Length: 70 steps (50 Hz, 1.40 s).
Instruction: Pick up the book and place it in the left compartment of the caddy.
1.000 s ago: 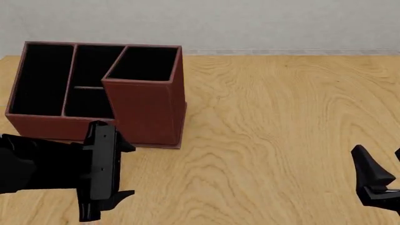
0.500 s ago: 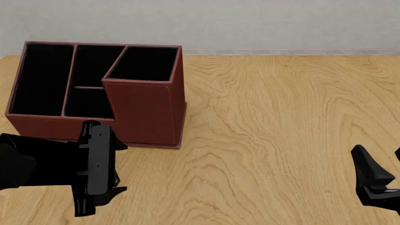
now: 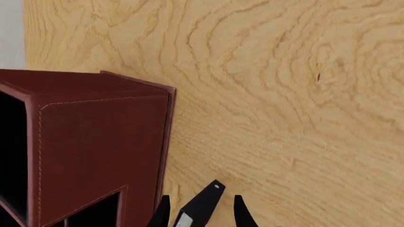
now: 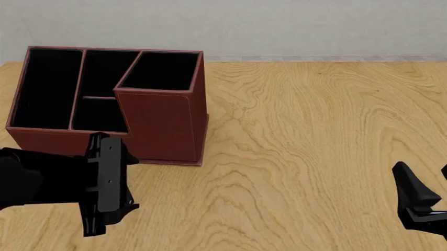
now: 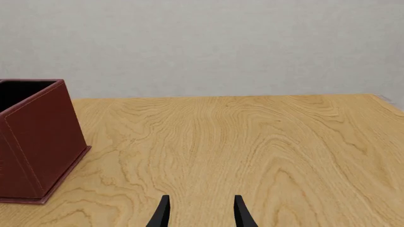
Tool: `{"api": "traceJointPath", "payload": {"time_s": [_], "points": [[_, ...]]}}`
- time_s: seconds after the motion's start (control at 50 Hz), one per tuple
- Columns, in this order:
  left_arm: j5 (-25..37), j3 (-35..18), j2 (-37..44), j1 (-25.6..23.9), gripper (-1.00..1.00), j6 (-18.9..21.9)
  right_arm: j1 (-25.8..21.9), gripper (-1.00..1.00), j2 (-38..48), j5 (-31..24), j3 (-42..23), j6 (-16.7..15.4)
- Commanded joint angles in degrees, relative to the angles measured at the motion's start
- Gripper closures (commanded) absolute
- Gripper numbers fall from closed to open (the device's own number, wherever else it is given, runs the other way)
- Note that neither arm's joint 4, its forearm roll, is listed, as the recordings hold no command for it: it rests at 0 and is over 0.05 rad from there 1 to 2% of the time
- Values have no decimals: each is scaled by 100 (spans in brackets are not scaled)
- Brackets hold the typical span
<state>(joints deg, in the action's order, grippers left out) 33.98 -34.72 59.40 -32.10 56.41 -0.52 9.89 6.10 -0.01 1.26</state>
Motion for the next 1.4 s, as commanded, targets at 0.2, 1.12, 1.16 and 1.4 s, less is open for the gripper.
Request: {"api": "traceJointPath", "payload": {"time_s": [0.2,1.12,1.16,1.4], "points": [[-177,162,64,166,-100,51,-8,-100,73,52,0,-46],[-431,324,202,698,-100,387,-26,-100,201,145,0,-103],[-470,326,232,738,-100,405,-25,-100,231,173,0,-106],[-647,405,335,859,-100,454,-22,-100,187,129,0,-135]]}}
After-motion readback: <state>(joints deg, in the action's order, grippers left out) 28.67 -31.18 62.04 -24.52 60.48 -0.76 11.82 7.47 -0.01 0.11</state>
